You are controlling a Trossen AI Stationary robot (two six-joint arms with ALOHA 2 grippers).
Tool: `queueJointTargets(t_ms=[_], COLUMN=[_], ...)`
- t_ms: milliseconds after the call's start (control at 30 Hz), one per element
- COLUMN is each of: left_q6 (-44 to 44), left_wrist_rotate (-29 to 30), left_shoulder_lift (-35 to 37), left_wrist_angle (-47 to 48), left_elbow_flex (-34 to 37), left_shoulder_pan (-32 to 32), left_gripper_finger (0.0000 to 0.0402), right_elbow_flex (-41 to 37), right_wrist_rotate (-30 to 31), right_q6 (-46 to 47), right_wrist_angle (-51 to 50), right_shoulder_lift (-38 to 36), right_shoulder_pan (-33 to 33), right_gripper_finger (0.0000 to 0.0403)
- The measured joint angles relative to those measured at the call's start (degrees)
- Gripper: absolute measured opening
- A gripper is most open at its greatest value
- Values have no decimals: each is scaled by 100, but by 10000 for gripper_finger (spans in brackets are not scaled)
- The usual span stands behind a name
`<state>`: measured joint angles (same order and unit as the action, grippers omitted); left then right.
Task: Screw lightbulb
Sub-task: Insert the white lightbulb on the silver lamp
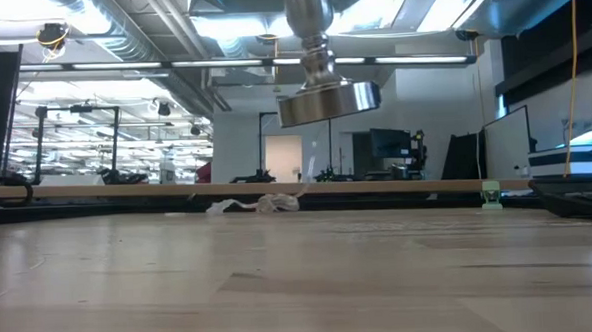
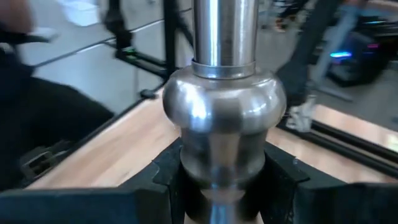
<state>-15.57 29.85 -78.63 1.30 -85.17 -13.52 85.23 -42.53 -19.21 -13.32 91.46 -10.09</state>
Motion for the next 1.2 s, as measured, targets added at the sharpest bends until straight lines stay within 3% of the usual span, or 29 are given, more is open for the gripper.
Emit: queueJointTargets(t_ms=[200, 367, 500, 667, 800, 967, 1200], left_q6=[-12, 49, 120, -94, -138, -153, 403], left_wrist_rotate=[-1811, -2053, -2014, -1837, -1614, -665, 321], left_shoulder_lift=[2, 2, -6, -15, 113, 390, 778], left_wrist_angle=[412, 430, 283, 134, 368, 809, 1979], left_elbow_flex=[4, 12, 26, 47, 59, 58, 46], left_shoulder_pan=[320, 474, 501, 509, 485, 321, 37], left_gripper_finger=[133, 132, 139, 251, 309, 328, 324], right_elbow_flex=[0, 0, 0, 46, 48, 48, 48], right_wrist_rotate=[-402, -309, -89, 366, 806, 1317, 1377], right_q6=[-49, -73, -85, -146, -40, -54, -28], right_wrist_angle=[-174, -229, -272, -126, -118, -359, -1104], right_shoulder_lift=[0, 0, 0, -44, -82, -329, -806], right_shoulder_pan=[43, 39, 47, 53, 48, 20, -207], right_gripper_finger=[139, 139, 139, 139, 139, 139, 139])
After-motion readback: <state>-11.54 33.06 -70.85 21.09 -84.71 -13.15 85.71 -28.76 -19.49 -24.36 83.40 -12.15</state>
